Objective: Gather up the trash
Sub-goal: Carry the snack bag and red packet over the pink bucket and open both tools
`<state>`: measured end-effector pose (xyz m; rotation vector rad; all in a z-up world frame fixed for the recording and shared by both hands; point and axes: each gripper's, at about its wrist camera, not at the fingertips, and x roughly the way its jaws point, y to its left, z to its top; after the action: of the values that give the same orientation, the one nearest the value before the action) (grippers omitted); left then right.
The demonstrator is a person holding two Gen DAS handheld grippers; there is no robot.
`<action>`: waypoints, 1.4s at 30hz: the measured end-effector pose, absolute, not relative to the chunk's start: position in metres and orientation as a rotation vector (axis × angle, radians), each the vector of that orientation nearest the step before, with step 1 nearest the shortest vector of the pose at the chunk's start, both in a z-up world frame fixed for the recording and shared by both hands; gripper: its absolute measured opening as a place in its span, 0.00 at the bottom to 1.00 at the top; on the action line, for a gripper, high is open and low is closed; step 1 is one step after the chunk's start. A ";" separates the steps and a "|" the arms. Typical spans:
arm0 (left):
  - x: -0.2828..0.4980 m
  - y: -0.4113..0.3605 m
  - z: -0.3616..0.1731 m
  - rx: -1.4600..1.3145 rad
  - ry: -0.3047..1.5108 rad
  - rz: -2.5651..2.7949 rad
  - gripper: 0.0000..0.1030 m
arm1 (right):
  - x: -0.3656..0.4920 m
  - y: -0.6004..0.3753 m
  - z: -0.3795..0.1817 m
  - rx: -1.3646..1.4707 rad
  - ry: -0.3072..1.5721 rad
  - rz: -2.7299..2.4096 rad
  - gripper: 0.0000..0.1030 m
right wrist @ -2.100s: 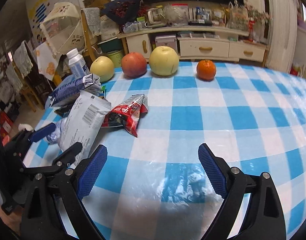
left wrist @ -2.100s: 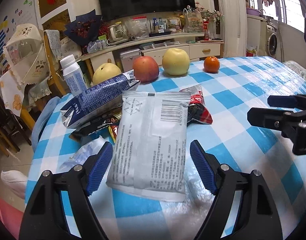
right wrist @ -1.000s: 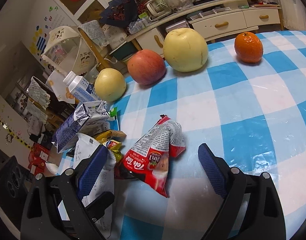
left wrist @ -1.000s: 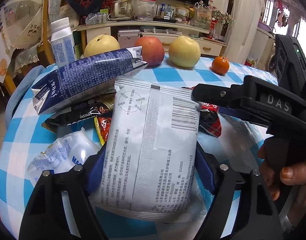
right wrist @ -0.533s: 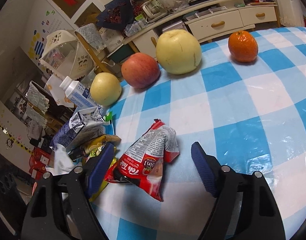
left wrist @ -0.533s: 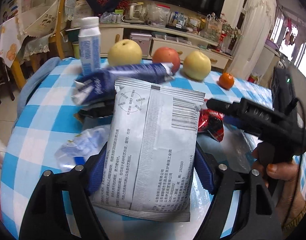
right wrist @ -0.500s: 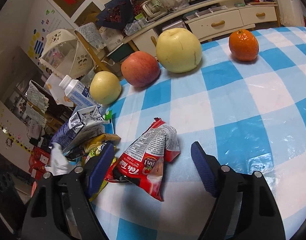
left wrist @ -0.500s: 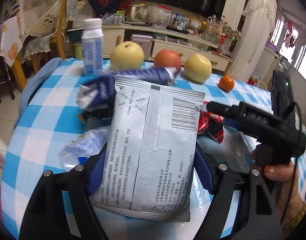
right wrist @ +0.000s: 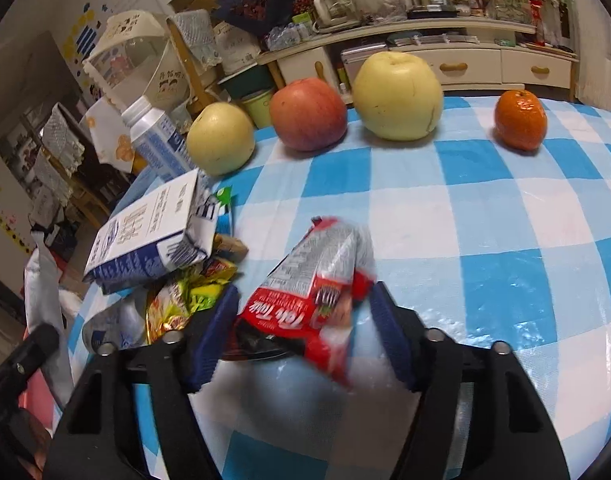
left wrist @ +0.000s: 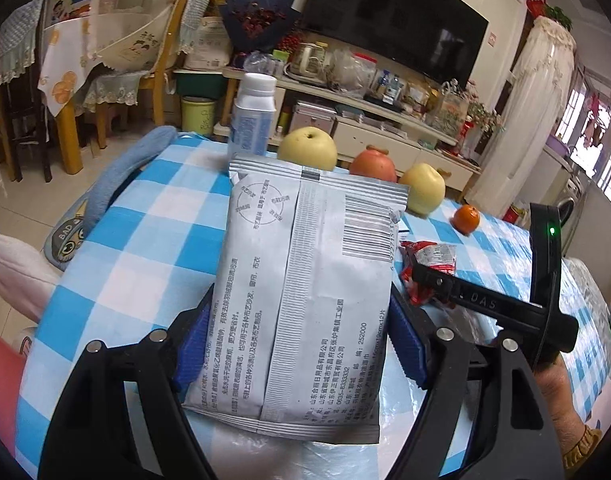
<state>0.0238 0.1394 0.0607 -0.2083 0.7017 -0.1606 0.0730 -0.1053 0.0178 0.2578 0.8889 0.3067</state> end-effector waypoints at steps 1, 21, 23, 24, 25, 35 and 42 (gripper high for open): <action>0.023 0.142 0.060 -0.217 0.702 -0.154 0.75 | 0.071 -0.101 0.019 0.225 0.884 0.300 0.52; 0.009 0.165 0.062 -0.220 0.696 -0.095 0.75 | 0.042 -0.100 0.045 0.123 0.788 0.295 0.40; 0.006 0.165 0.065 -0.205 0.688 -0.081 0.75 | 0.035 -0.099 0.050 0.118 0.770 0.304 0.40; 0.004 0.166 0.066 -0.199 0.684 -0.074 0.75 | 0.031 -0.098 0.053 0.116 0.762 0.309 0.40; 0.002 0.167 0.068 -0.197 0.677 -0.067 0.75 | 0.028 -0.097 0.056 0.114 0.756 0.314 0.40; -0.017 0.188 0.085 -0.225 0.637 -0.008 0.75 | -0.014 -0.066 0.084 0.071 0.684 0.391 0.40; -0.032 0.211 0.106 -0.251 0.603 0.081 0.75 | -0.052 -0.015 0.105 0.020 0.628 0.518 0.40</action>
<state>-0.0324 0.2114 0.1056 -0.2509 0.6033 0.0807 -0.0519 -0.0150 0.1049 0.0201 0.6283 0.5184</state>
